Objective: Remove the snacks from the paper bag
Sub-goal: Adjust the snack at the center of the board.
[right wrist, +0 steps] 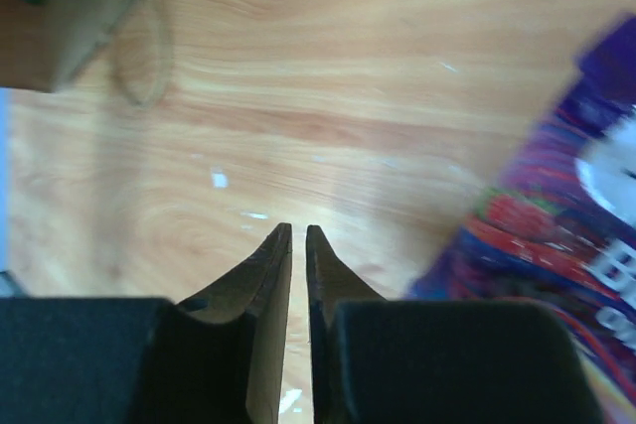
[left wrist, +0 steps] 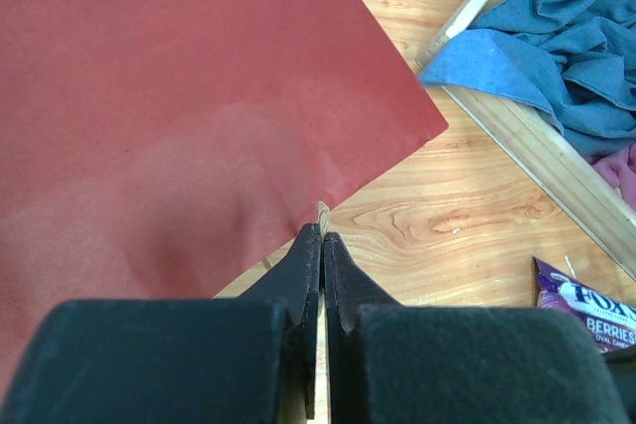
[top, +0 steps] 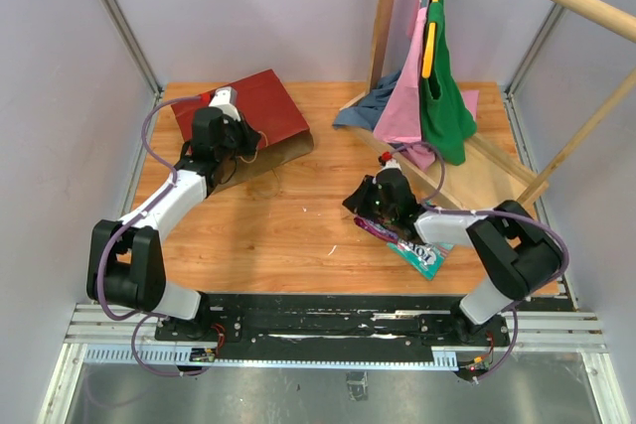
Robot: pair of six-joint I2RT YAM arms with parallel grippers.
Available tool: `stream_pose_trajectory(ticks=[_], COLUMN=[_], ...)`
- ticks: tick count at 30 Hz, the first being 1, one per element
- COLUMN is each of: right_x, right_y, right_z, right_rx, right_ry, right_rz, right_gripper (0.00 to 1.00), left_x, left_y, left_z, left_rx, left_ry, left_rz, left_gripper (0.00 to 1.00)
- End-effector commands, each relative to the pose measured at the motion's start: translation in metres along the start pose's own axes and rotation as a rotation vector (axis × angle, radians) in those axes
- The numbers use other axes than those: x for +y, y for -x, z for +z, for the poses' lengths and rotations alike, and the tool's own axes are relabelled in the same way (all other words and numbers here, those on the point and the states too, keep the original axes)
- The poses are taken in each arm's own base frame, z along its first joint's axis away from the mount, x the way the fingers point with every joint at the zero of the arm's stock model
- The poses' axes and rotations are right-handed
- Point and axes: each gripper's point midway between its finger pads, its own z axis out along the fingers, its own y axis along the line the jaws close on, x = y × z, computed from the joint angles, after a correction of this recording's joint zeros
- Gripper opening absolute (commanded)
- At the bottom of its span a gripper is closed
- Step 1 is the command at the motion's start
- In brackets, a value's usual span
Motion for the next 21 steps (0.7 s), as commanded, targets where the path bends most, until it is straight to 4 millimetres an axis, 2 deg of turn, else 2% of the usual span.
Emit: stream_pose_trajectory(ticks=[1, 4, 8, 13, 16, 18, 21], right_x=[0.058, 0.057, 0.032, 0.003, -0.021, -0.028, -0.027], right_y=[0.050, 0.069, 0.071, 0.041, 0.003, -0.002, 0.007], right_z=[-0.025, -0.036, -0.026, -0.002, 0.024, 0.025, 0.016], right_rx=[-0.132, -0.189, -0.173, -0.126, 0.030, 0.013, -0.039], right_ry=[0.271, 0.317, 0.341, 0.491, 0.469, 0.437, 0.418], right_rz=[-0.059, -0.024, 0.103, 0.343, 0.477, 0.451, 0.387], right_gripper=[0.11, 0.05, 0.01, 0.01, 0.01, 0.01, 0.01], left_x=[-0.003, -0.003, -0.003, -0.004, -0.003, -0.002, -0.002], left_y=[0.021, 0.022, 0.021, 0.021, 0.020, 0.021, 0.022], left_z=[-0.005, -0.006, -0.006, -0.005, -0.006, -0.008, -0.008], left_rx=[-0.056, -0.061, -0.060, -0.058, -0.055, -0.058, -0.063], left_ry=[-0.001, -0.003, -0.005, -0.010, -0.005, -0.001, 0.002], left_rz=[0.025, 0.028, 0.030, 0.034, 0.039, 0.044, 0.045], left_gripper=[0.00, 0.01, 0.01, 0.00, 0.00, 0.00, 0.00])
